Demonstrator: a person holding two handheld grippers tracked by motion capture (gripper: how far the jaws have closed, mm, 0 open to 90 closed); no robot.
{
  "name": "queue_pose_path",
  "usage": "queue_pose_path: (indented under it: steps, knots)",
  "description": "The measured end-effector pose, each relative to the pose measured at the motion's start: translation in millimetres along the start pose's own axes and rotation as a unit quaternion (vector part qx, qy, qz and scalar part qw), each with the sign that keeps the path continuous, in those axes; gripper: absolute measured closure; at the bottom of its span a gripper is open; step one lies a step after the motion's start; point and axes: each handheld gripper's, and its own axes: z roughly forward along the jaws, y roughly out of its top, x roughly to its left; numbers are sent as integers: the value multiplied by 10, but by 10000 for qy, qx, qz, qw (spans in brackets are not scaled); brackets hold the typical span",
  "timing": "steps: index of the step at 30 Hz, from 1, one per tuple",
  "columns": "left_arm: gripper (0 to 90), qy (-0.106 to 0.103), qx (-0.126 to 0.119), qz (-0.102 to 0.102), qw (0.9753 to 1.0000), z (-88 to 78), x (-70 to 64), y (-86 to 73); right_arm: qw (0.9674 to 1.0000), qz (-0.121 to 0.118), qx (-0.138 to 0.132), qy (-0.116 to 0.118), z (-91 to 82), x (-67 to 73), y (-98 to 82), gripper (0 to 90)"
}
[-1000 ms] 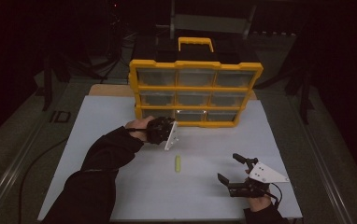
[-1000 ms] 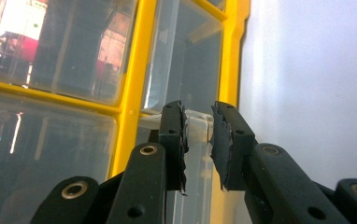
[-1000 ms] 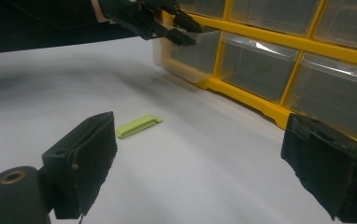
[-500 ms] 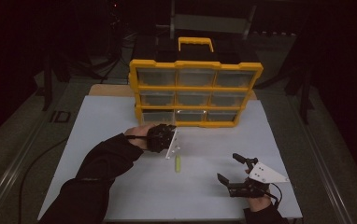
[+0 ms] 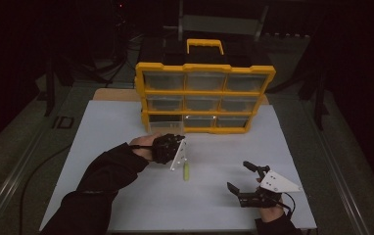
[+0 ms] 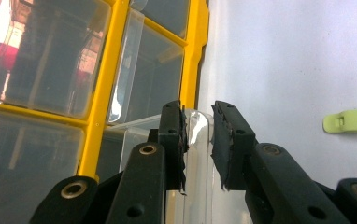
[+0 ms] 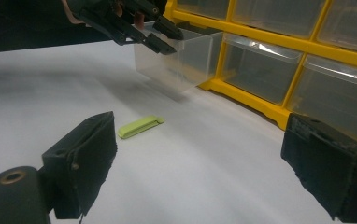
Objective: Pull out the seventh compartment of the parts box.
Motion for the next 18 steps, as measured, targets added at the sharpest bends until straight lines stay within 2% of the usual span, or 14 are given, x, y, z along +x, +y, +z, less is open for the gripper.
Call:
queue_pose_path:
  steps: [9, 12, 14, 18]
  knots:
    - [743, -128, -97, -139, 9998, 3, 38, -45, 10000, 3, 1, -6, -1, -1, 0, 106]
    - [742, -138, -94, -125, 9998, -1, 45, -53, 10000, 4, 3, -5, -2, -2, 0, 106]
    - [742, -172, -108, -208, 9996, 11, 75, -84, 10000, 21, 9, -4, -1, -5, -5, 106]
    - [741, -193, -60, -163, 9997, 19, 79, -62, 10000, 17, 15, 6, 6, -3, -7, 106]
